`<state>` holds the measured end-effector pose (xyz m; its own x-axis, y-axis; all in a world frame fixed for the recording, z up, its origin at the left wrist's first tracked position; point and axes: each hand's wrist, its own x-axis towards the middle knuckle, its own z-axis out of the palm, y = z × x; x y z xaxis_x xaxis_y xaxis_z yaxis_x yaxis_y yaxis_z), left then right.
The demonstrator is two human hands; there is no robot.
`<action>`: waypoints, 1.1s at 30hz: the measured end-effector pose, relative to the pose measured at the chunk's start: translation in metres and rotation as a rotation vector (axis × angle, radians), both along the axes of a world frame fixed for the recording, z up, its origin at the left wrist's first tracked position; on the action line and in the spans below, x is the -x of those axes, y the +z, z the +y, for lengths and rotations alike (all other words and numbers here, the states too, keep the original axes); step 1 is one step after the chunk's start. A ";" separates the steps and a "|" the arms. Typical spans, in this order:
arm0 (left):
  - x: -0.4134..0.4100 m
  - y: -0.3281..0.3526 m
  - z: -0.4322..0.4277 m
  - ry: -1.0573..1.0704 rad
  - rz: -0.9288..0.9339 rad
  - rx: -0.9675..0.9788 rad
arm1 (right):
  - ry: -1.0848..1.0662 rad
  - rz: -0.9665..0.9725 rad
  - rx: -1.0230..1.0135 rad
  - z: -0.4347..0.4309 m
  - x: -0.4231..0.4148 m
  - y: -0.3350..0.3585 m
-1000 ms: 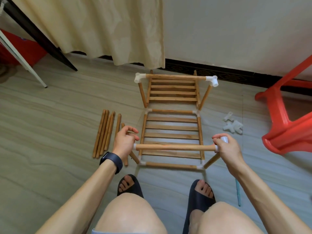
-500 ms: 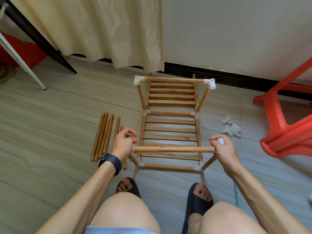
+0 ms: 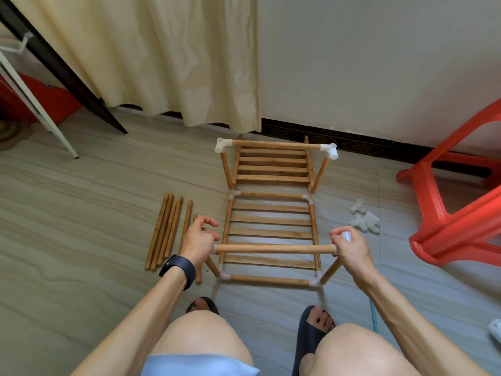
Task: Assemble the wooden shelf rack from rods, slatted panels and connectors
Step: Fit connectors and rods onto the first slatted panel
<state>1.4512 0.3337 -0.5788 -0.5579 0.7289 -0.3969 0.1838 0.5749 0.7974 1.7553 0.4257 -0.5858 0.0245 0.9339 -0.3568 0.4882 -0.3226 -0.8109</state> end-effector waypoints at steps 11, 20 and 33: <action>0.044 0.025 0.062 -0.401 0.244 0.116 | 0.264 -0.356 -0.094 0.060 0.011 0.024; 0.087 0.034 0.202 -0.298 0.312 0.058 | 0.254 -0.342 -0.153 0.205 0.048 0.026; 0.072 -0.023 0.216 -0.269 0.441 -0.006 | 0.277 -0.469 -0.169 0.239 0.064 -0.005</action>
<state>1.3789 0.5498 -0.6014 -0.4635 0.8712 -0.1618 0.6441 0.4567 0.6136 1.6912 0.6649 -0.5908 -0.1092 0.9711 -0.2120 0.8565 -0.0164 -0.5159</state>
